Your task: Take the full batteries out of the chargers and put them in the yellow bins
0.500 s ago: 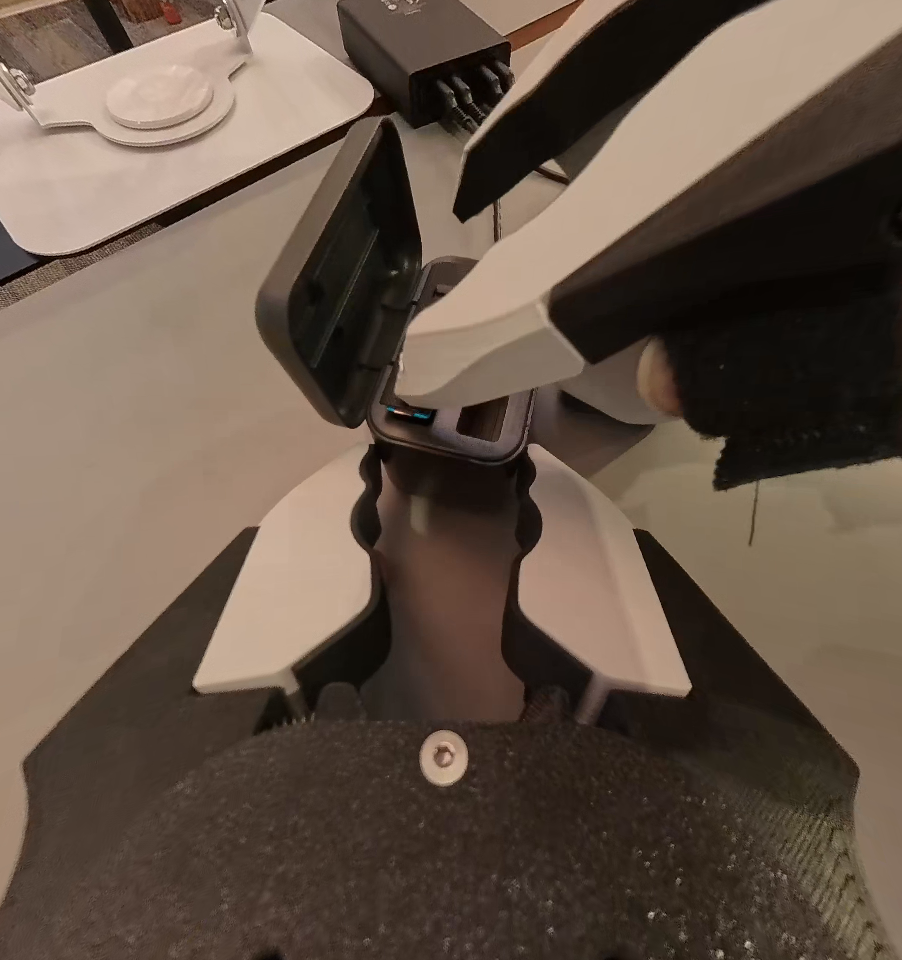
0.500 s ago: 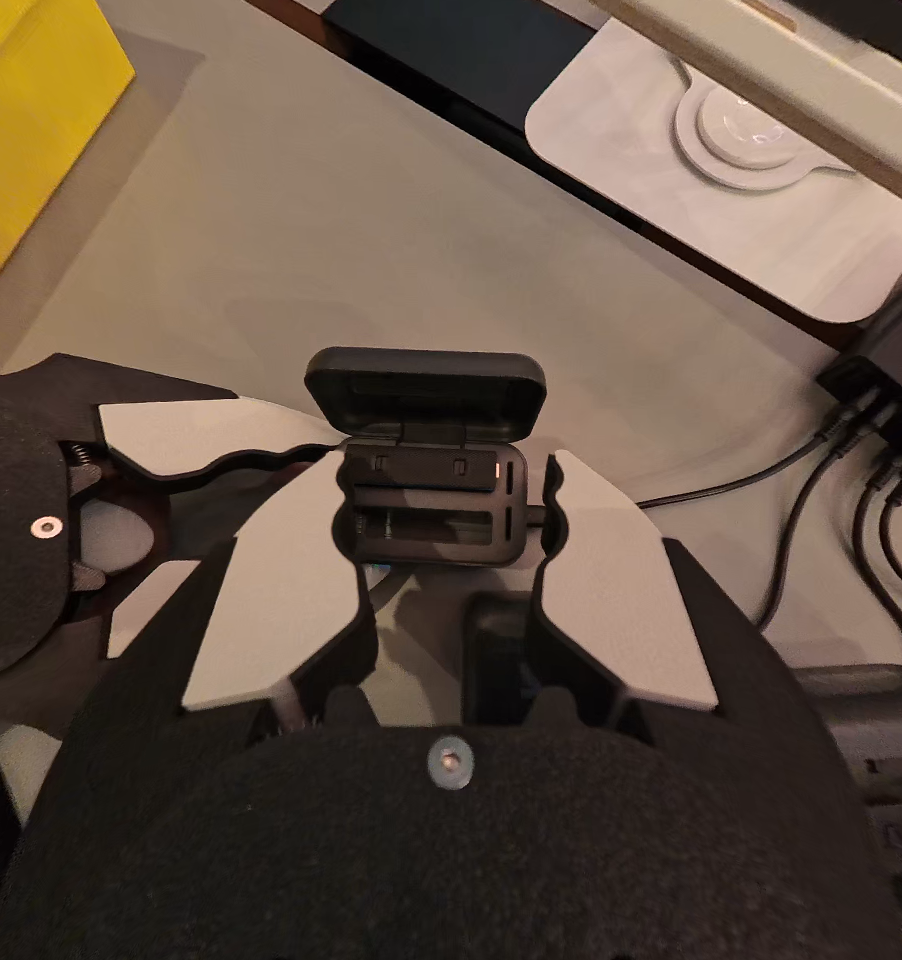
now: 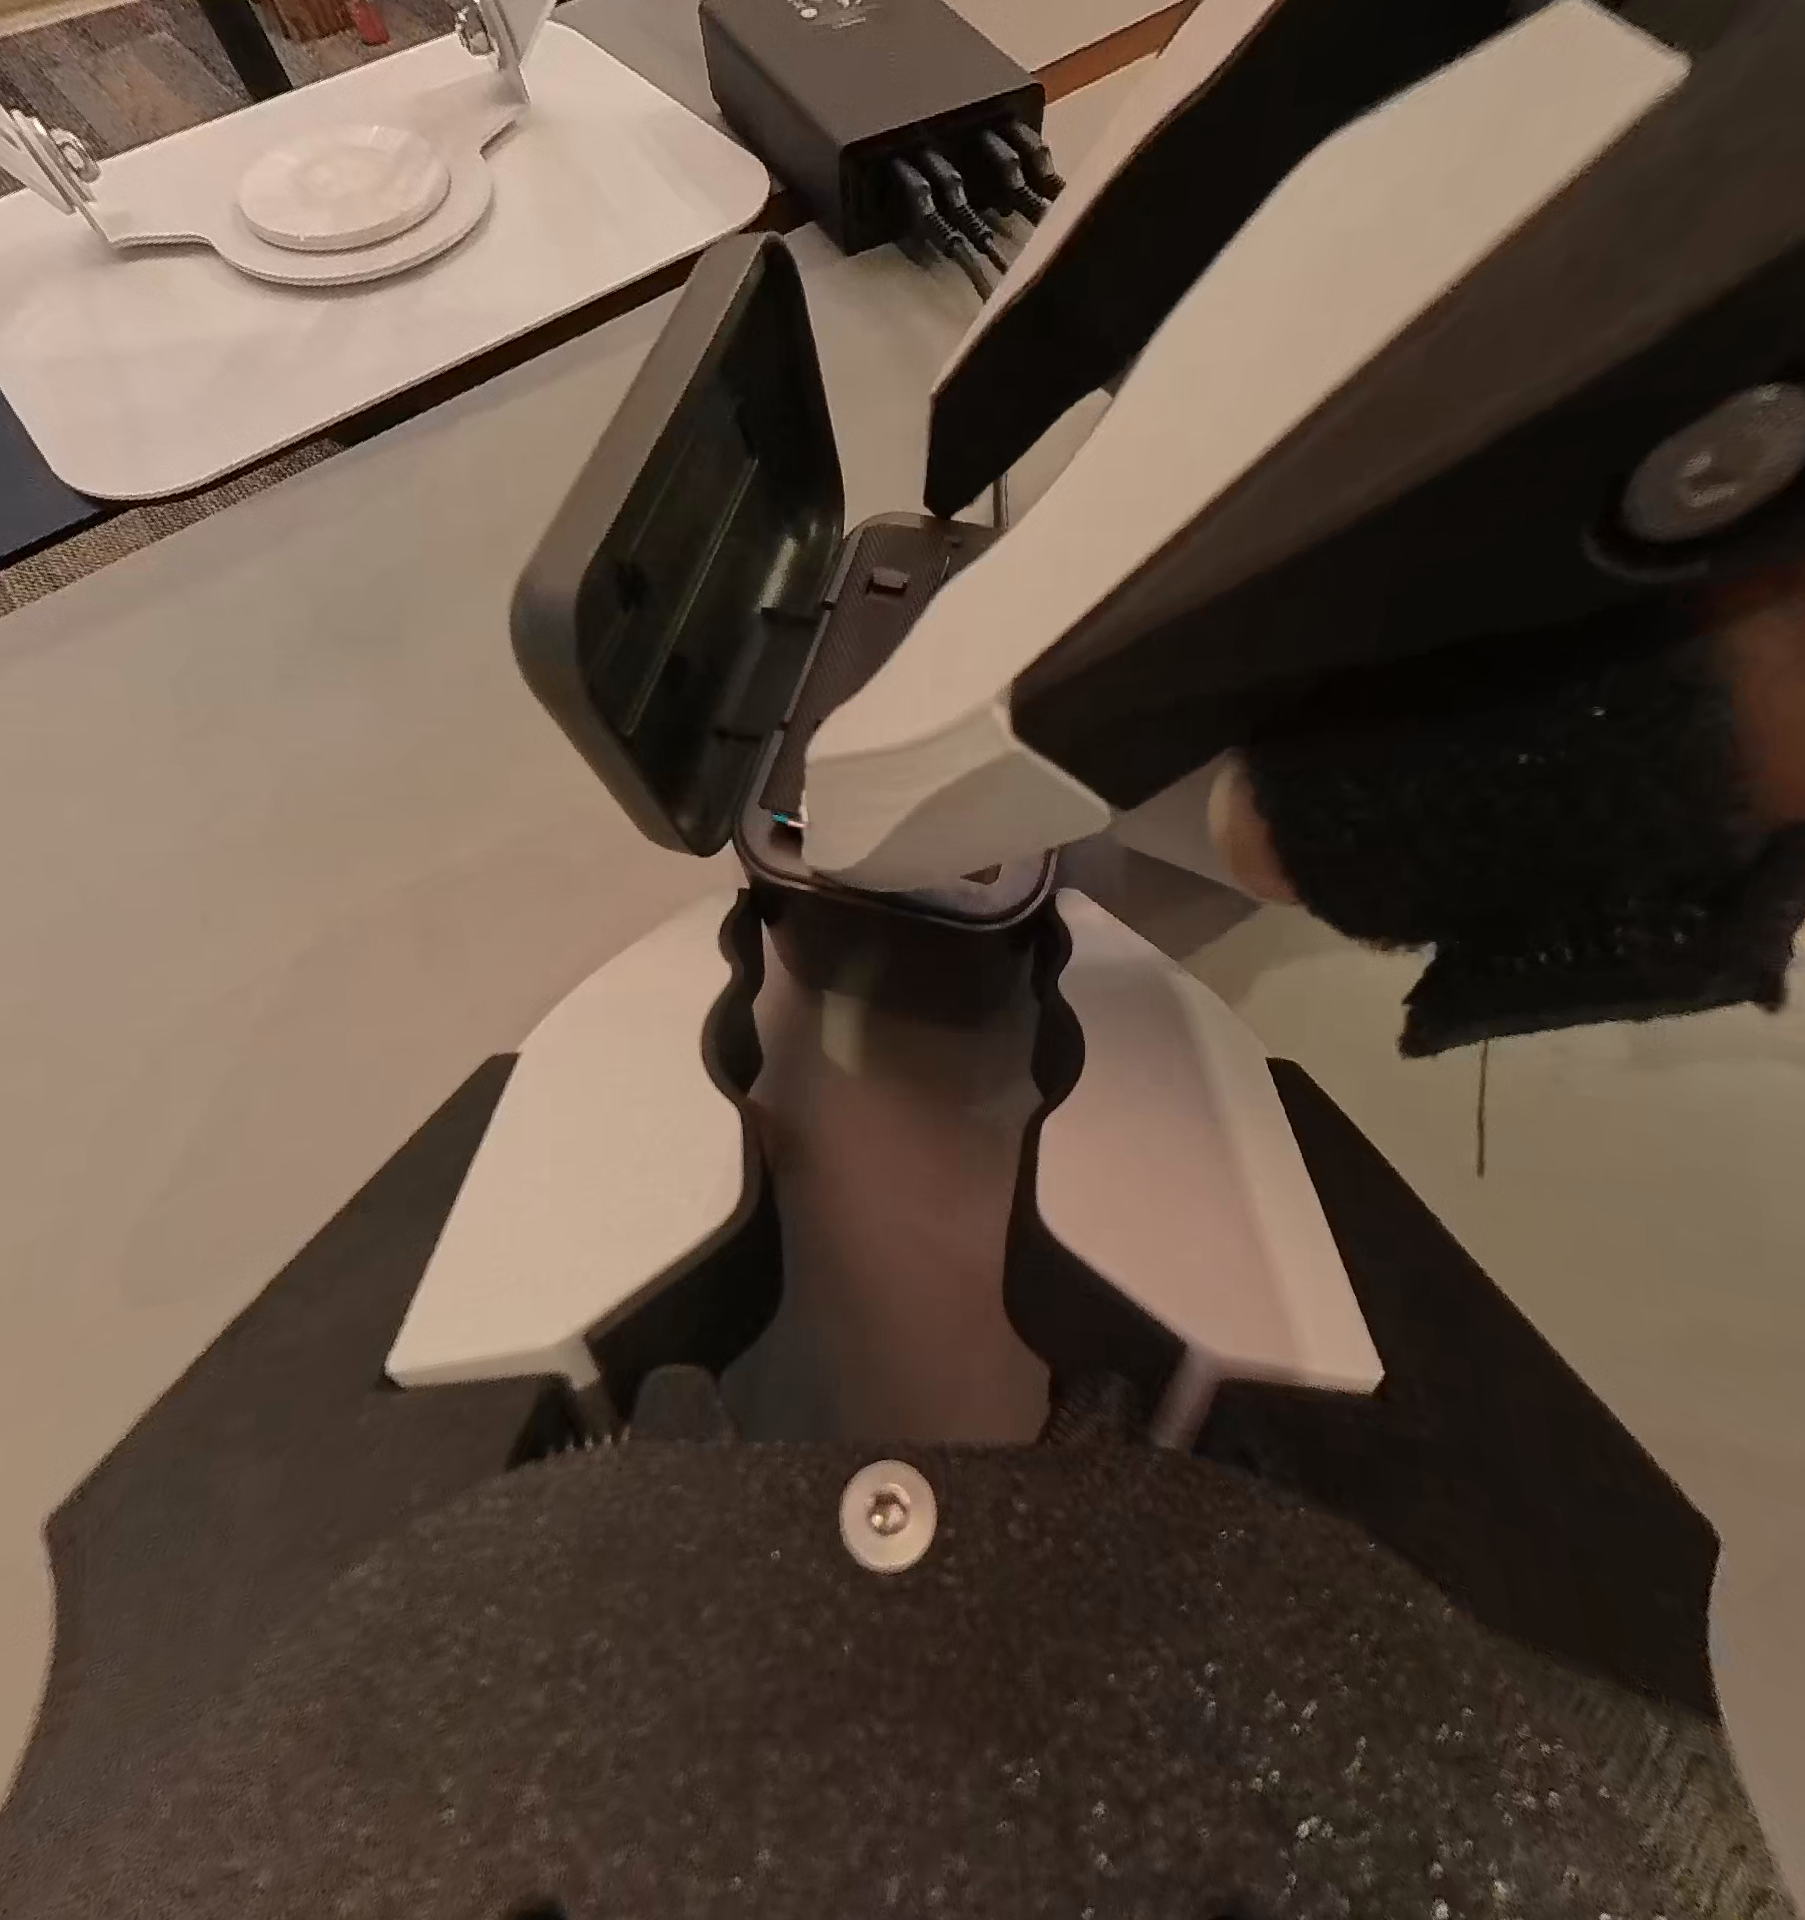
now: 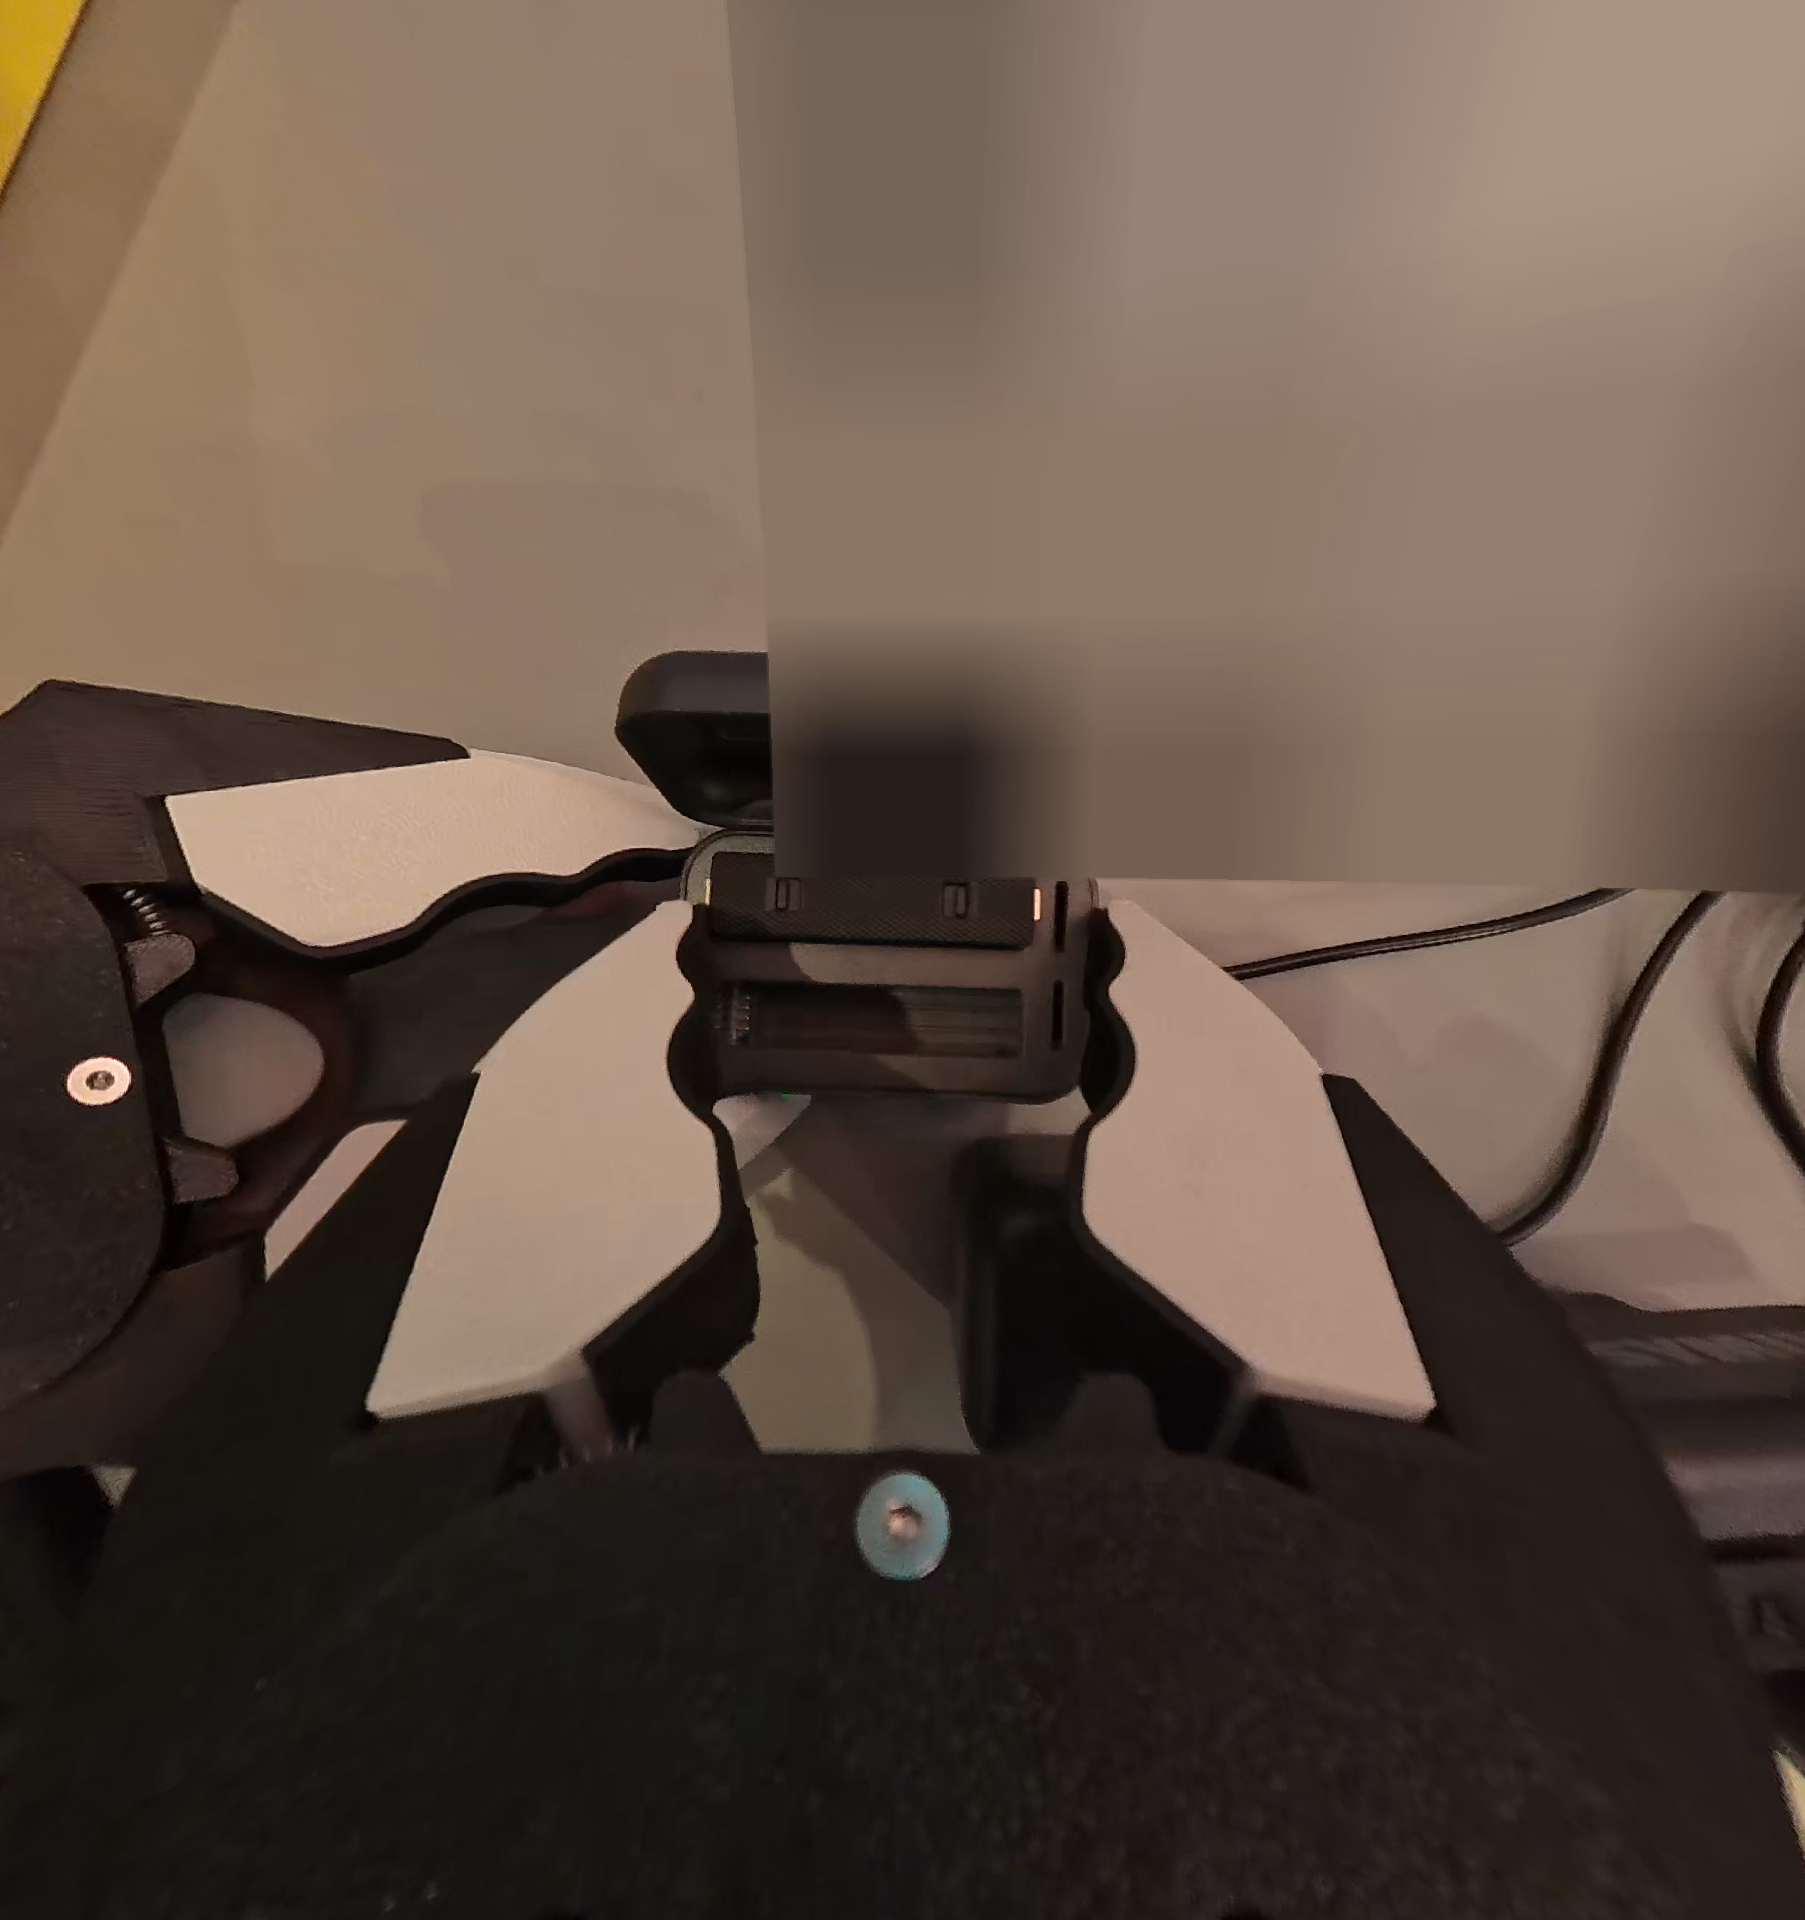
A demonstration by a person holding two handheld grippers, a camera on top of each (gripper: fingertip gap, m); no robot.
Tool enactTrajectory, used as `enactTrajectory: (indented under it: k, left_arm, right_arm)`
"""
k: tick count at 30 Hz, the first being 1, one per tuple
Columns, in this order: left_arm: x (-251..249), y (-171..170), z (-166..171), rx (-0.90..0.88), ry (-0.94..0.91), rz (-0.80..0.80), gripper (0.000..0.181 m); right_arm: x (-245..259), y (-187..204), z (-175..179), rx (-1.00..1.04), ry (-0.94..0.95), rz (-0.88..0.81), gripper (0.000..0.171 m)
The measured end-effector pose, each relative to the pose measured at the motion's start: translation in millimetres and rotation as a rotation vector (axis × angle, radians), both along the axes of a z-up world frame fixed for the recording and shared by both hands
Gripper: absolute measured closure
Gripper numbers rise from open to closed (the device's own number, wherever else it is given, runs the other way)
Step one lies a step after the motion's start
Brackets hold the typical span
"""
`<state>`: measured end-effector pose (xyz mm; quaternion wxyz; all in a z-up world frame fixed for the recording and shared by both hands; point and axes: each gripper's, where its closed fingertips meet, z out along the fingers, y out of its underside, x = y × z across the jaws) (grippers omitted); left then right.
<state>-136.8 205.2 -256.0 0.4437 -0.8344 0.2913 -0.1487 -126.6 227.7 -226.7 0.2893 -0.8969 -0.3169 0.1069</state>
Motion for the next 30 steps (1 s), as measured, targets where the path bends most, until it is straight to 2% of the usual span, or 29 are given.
enactTrajectory:
  k: [8, 9, 10, 16, 27, 30]
  left_arm:
    - [-0.1, 0.1, -0.2, -0.002, -0.003, 0.002, 0.13]
    - [-0.1, 0.1, -0.3, -0.006, -0.005, 0.002, 0.13]
    - [-0.5, -0.3, -1.1, -0.013, -0.001, 0.002, 0.13]
    - [-1.4, -0.5, -0.7, -0.024, -0.007, 0.001, 0.13]
    - [-2.0, -1.7, 0.2, -0.014, -0.02, -0.022, 0.131]
    - [-4.1, -7.1, 1.5, -0.008, -0.002, -0.059, 0.111]
  right_arm:
    - [-2.2, 1.8, -0.2, -0.014, -0.005, 0.005, 0.103]
    - [-3.6, 1.5, 0.7, -0.001, 0.004, 0.016, 0.104]
    - [-6.2, 0.4, 1.8, 0.011, 0.019, 0.028, 0.113]
    - [-7.8, 1.0, 3.5, 0.037, 0.044, 0.028, 0.114]
    - [6.6, -4.4, 69.2, 0.102, 0.314, 0.031, 0.114]
    - [18.2, -15.9, 81.2, 0.12, 0.372, 0.044, 0.113]
